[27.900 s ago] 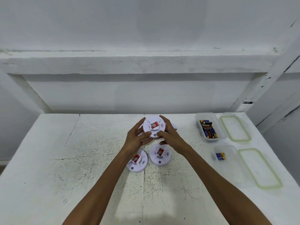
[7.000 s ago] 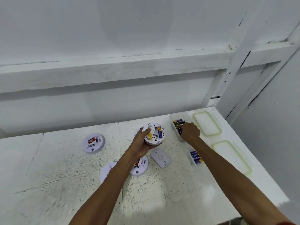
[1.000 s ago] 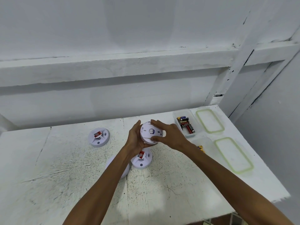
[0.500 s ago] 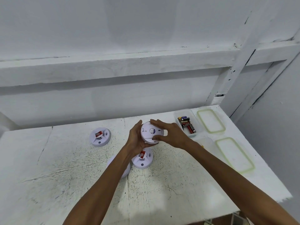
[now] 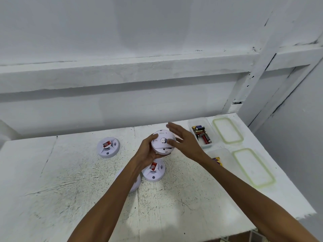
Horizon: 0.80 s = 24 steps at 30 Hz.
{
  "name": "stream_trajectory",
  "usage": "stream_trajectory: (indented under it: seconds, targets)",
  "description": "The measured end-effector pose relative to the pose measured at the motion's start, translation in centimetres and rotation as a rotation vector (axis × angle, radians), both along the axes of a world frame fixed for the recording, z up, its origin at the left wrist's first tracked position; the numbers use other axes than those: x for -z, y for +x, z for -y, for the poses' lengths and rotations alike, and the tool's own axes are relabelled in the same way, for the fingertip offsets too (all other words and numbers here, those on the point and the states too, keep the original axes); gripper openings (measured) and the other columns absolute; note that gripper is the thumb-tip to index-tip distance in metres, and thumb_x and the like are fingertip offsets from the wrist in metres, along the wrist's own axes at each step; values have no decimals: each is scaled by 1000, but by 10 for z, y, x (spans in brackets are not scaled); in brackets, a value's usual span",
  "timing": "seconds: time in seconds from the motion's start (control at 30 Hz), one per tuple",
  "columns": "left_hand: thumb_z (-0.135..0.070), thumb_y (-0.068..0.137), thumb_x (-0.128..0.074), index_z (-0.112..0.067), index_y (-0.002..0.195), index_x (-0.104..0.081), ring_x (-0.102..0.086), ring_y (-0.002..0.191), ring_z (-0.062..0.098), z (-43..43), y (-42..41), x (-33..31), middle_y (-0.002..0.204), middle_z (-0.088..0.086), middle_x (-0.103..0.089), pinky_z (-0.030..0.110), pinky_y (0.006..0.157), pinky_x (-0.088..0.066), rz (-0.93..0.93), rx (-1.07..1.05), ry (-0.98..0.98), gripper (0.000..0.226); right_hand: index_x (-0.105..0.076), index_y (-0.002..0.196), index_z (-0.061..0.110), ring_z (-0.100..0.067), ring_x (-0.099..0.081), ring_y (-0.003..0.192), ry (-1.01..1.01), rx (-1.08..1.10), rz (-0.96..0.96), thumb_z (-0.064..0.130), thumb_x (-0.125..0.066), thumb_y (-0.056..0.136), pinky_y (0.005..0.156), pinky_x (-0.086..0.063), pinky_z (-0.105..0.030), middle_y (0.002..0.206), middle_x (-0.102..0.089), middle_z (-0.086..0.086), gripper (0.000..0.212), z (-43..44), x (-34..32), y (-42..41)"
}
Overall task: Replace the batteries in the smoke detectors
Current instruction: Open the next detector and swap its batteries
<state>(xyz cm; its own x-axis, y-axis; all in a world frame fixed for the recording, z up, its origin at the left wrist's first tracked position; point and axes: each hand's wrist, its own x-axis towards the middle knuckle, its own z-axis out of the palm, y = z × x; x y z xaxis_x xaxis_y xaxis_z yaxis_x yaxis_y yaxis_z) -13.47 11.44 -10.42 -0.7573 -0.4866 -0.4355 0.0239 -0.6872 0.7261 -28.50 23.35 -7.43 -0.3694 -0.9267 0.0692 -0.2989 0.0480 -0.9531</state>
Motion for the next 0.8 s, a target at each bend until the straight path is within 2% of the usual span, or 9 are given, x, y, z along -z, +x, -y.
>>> stream_trajectory:
  seconds: [0.07, 0.17, 0.27, 0.43, 0.6, 0.8]
  targets:
    - [-31, 91, -64, -8, 145, -51, -58, 125, 48, 0, 0, 0, 137, 27, -61, 61, 100, -51, -1, -15, -11, 60, -58, 134, 25, -5, -60, 120, -2, 181, 110, 28, -69, 92, 93, -55, -25, 133, -61, 13, 43, 3, -1, -1]
    - [-34, 87, -67, -9, 148, -48, -53, 130, 50, 1, 0, 1, 139, 26, -60, 61, 97, -54, -14, -18, -20, 68, -66, 117, 15, -21, -70, 101, 233, 268, 404, 40, -59, 97, 78, -62, -37, 119, -68, -4, 32, 11, -6, 0]
    - [-36, 89, -66, -9, 147, -49, -54, 130, 51, -1, -2, 3, 137, 26, -61, 62, 100, -51, -5, -3, -50, 66, -68, 112, 10, -26, -71, 96, 334, 221, 398, 41, -55, 100, 71, -62, -38, 110, -70, -11, 36, 11, -6, 2]
    - [-40, 93, -63, -11, 144, -52, -55, 129, 50, -1, 0, 3, 136, 25, -62, 68, 109, -39, 27, 3, -73, 60, -68, 112, 7, -29, -69, 100, 327, 232, 440, 37, -56, 100, 70, -62, -38, 115, -68, -15, 35, 12, -3, 3]
    - [-41, 97, -59, -11, 145, -52, -57, 127, 49, -1, 1, 3, 137, 26, -62, 68, 108, -41, 36, -5, -98, 57, -67, 115, 12, -30, -69, 100, 362, 203, 552, 40, -60, 97, 73, -62, -42, 113, -69, -9, 33, 12, -8, 7]
    - [-38, 105, -52, -10, 143, -51, -65, 118, 44, -3, 0, 4, 128, 23, -67, 66, 100, -49, 49, -37, -158, 47, -69, 110, 8, -28, -67, 91, 317, 235, 675, 21, -65, 95, 70, -60, -37, 112, -68, -12, 20, 13, -7, 7]
